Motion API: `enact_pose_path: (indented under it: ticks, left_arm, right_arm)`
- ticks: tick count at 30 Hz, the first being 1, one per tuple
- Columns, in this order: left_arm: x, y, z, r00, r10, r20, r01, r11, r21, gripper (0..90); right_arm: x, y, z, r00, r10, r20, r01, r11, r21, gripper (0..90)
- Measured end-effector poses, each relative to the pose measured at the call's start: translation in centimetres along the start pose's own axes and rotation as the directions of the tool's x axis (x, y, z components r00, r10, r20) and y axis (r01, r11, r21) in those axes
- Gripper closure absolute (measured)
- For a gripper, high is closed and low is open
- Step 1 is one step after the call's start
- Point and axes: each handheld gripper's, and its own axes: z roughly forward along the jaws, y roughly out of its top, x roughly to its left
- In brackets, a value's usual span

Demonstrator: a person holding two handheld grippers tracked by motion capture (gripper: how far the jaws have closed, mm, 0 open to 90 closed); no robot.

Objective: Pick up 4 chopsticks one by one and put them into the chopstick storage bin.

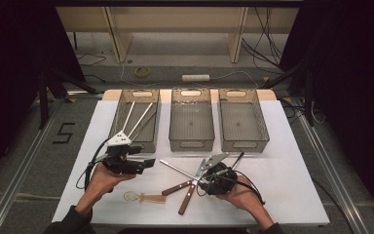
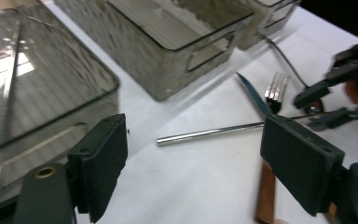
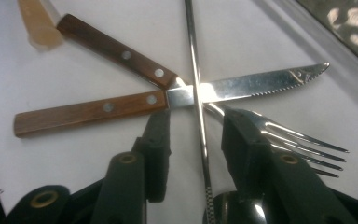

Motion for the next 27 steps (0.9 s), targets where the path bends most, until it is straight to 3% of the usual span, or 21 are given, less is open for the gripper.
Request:
enact_pose_path:
  ticks: [5, 8, 9, 13, 27]
  left_arm:
    - [-0.7, -1.0, -0.1, 1.0, 0.008, 0.0, -0.008, 0.9998, -0.018, 21.8]
    - [-1.1, -1.7, -0.1, 0.9999, -0.014, -0.002, 0.014, 0.9988, -0.048, 21.9]
    - [-1.3, -1.9, 0.0, 0.9998, -0.019, 0.002, 0.019, 0.9988, -0.045, 22.0]
    - [-2.1, -2.4, -0.1, 0.9997, 0.022, -0.007, -0.023, 0.9995, -0.023, 21.6]
    - [-3.0, -2.8, -0.2, 0.9993, 0.037, 0.003, -0.037, 0.999, -0.023, 21.1]
  right_arm:
    - [-0.1, 0.1, 0.4, 1.0, -0.005, 0.0, 0.005, 1.0, 0.021, 70.8]
    - [-0.2, 0.1, 0.6, 1.0, -0.009, -0.002, 0.009, 0.999, 0.043, 73.4]
    - [-0.2, 0.1, 0.7, 0.9999, -0.016, -0.005, 0.016, 0.999, 0.05, 74.0]
    - [0.0, 0.1, 1.0, 0.9998, -0.02, -0.007, 0.02, 0.998, 0.067, 76.4]
    - [0.1, 0.4, 1.4, 0.9996, -0.029, -0.009, 0.029, 0.996, 0.086, 85.1]
